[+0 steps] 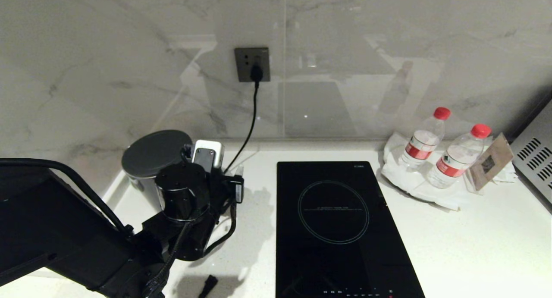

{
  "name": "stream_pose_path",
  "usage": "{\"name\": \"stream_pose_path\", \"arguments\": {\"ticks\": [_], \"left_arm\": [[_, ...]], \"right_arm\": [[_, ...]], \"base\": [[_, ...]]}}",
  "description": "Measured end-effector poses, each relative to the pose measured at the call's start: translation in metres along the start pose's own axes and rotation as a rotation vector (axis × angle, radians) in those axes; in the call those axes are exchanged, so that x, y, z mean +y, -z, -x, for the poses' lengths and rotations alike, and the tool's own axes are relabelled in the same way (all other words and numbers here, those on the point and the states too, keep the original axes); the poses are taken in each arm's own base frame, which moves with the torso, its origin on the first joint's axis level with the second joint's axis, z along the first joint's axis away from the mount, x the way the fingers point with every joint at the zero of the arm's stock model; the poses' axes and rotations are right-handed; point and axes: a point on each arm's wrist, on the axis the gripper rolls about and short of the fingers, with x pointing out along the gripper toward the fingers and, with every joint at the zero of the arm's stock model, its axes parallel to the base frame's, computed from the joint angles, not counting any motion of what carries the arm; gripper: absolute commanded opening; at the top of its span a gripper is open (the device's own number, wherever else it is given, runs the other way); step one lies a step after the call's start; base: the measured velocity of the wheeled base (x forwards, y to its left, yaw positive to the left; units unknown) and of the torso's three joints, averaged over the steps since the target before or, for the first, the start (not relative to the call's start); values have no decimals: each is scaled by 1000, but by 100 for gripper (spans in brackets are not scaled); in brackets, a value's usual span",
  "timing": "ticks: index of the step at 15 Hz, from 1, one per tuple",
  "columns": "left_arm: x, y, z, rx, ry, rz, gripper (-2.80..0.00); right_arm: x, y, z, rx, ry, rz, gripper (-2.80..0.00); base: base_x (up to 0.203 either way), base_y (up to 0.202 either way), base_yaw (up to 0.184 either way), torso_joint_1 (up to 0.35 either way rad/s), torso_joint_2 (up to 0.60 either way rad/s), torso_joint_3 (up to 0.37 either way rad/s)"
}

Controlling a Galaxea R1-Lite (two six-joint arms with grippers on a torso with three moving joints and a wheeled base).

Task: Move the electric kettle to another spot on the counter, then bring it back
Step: Pick up the kettle

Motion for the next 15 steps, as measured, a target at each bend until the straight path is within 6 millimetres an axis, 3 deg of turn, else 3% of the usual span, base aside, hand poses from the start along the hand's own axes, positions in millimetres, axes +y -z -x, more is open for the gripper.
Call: {"name": "stream_pose_path", "arguments": {"ticks": [9,15], "left_arm": [[1,-2,-2,-7,0,14,-280],[14,-24,-16,-63,-50,37,-280]], "right_arm": [[0,0,0,0,0,0,-280],[0,0,0,0,0,0,-280]], "base": [[0,0,0,0,0,0],[0,0,0,0,0,0]]}}
